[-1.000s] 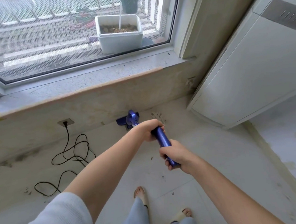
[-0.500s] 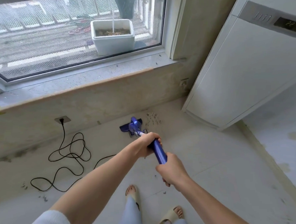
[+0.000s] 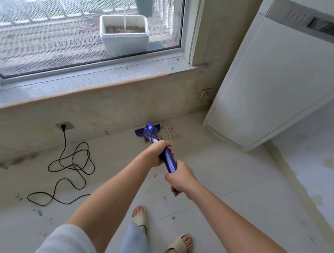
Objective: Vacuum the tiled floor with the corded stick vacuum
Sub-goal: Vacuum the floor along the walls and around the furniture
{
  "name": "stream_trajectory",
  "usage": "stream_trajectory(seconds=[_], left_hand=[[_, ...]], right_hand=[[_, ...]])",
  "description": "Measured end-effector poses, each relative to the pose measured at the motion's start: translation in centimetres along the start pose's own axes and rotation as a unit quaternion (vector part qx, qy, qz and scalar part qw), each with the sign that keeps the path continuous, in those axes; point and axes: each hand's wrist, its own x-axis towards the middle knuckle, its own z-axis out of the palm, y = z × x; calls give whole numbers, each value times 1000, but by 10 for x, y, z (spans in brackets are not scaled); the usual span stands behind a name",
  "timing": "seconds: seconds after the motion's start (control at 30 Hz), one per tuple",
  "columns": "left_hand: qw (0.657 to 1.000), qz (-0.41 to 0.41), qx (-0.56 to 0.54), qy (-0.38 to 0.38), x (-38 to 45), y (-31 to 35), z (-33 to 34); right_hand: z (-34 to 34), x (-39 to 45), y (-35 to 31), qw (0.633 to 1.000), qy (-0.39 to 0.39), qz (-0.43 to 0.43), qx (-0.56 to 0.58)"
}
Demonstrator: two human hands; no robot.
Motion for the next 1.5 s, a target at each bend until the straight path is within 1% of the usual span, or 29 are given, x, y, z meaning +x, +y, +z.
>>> stream_trajectory(seconds=[0.17,0.27,0.37,0.53,0.6,0.67,0.8,0.93,1.03,1.17,1.2,1.27,1.33,1.43,1.5], left_hand=[[1000,-1,8,29,22,13,8],[999,-37,29,16,24,14,7],[998,-54,21,-6,23,27,6],[999,-25,47,8,39,55,6],[998,-29,58,20,38,66,6],[998,-41,56,10,34,75,5],[998,-39,44,1,35,94,4],[999,-35,40,9,38,104,2],[998,-42,54,11,42,107,-3],[997,-49,51,-17,47,108,-12],[998,-51,41,-24,46,106,-12],[999,-47,-8,-25,45,98,-13],[997,-42,-57,-13,47,90,-15],[997,-53,-58,-6,47,79,-14],[998,-43,-51,6,45,76,-7]], right_hand=[[-12,14,-5,1000,-22,14,5],[-12,6,-6,999,-20,34,15],[-18,5,-19,999,-16,37,23],[-21,25,-44,999,7,42,19],[-20,30,-53,998,10,54,17],[-23,30,-65,998,11,58,14],[-36,32,-89,999,-1,47,6],[-33,41,-98,999,2,42,2],[-25,44,-98,997,-10,48,53],[-31,46,-103,979,-96,84,161],[-32,48,-104,974,-102,93,180],[-26,51,-104,974,-87,102,184],[-16,52,-99,980,-73,96,157],[-12,50,-87,987,-54,86,124],[-15,48,-82,989,-34,86,118]])
